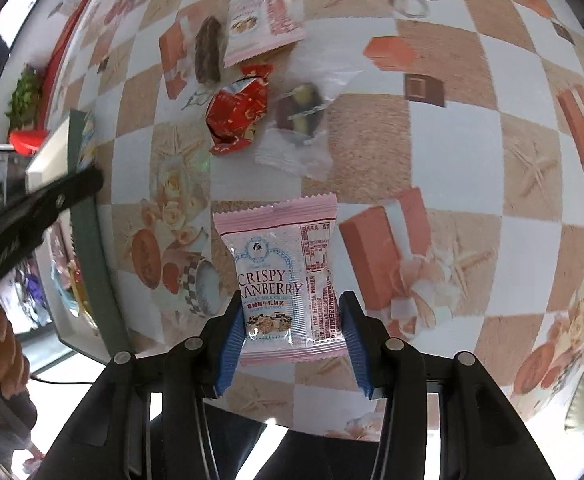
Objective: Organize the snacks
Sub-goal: 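Carry both snacks over the white tray and open both tools to drop them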
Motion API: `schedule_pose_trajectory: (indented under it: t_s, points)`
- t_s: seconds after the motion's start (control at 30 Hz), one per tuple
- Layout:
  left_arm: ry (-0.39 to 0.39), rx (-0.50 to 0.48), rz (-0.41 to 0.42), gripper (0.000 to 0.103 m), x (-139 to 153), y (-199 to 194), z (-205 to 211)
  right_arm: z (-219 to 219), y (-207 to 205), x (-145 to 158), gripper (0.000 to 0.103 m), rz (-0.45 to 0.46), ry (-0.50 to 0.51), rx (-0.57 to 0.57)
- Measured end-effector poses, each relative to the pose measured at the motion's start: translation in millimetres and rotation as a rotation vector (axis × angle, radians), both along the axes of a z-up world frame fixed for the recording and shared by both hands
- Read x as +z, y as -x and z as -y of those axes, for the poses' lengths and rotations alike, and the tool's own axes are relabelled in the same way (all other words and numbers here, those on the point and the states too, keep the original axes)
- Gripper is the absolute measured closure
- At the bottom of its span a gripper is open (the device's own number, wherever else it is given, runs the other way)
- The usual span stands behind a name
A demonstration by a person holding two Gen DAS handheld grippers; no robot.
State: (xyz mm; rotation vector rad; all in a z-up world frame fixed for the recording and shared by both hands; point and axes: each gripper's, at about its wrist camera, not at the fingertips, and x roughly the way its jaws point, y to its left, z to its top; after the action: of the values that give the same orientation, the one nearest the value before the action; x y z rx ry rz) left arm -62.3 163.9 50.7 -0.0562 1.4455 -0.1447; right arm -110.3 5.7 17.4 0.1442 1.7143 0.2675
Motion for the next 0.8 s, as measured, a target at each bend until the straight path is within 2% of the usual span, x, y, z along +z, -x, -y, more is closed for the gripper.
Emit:
schedule_pose_trajectory:
  t_s: [0.13,0.17,0.4,0.8]
  points:
    - [0.043,0.027,0.02,0.077,19.4,13.4,-16.7,10.2,2.9,10.1,0.055,0.006,-0.038,-0.062]
    - [0.052,0.033,0.027,0.077,25.7,15.8,-23.0,9.1,-14.3,15.7,0.055,0.004,-0.041,-0.067]
    - [0.055,0.073,0.029,0.077,41.5,31.2,-63.8,11.5,-21.0,29.4,0.055,0.007,-0.054,-0.075]
    - [-0.019,0.154,0.042,0.077,40.9,50.8,-114.6,-57.5,-40.3,45.8,0.055,0.034,-0.046,0.09]
